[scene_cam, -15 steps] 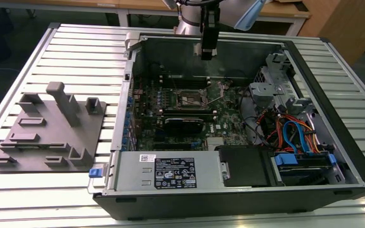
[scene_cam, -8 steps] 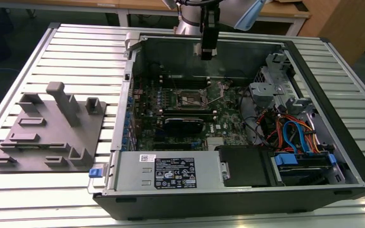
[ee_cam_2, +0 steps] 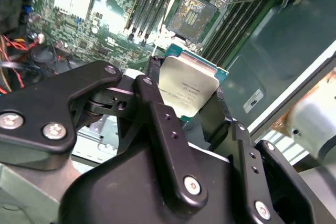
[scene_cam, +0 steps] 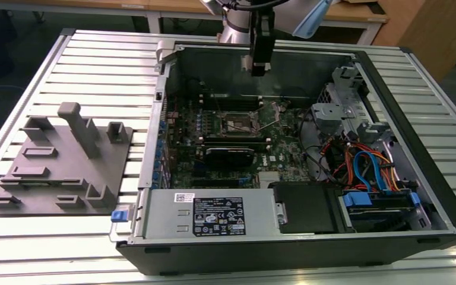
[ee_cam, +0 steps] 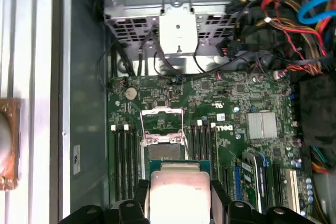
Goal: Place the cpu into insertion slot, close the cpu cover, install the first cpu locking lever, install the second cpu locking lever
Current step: 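Place the cpu into insertion slot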
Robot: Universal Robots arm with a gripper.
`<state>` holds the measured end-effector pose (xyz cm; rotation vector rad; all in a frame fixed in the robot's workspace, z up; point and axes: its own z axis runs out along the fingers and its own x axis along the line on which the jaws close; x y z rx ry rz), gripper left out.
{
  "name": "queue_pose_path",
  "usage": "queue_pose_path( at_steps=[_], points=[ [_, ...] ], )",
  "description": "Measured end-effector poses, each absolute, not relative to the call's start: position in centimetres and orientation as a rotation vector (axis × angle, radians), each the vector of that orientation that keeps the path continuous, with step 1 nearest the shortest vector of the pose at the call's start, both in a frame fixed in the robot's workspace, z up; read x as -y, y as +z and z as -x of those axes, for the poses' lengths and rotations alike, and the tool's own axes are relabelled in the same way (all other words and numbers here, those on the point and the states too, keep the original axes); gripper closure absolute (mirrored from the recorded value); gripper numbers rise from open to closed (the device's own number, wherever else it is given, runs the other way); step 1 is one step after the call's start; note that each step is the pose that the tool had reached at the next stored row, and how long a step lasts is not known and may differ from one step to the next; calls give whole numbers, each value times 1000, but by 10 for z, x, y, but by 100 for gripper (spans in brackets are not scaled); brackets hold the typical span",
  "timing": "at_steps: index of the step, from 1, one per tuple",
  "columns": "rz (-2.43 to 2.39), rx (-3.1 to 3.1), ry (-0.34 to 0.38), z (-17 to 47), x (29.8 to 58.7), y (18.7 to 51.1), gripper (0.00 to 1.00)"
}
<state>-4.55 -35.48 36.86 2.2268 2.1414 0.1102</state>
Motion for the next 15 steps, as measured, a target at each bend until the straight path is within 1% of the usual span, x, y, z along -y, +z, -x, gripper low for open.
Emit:
queue_pose_path(
  at_steps=[10,15],
  points=[
    [-2197,-2174,113,46,355,353,46],
    [-2197,-2174,113,46,355,352,46]
  ],
)
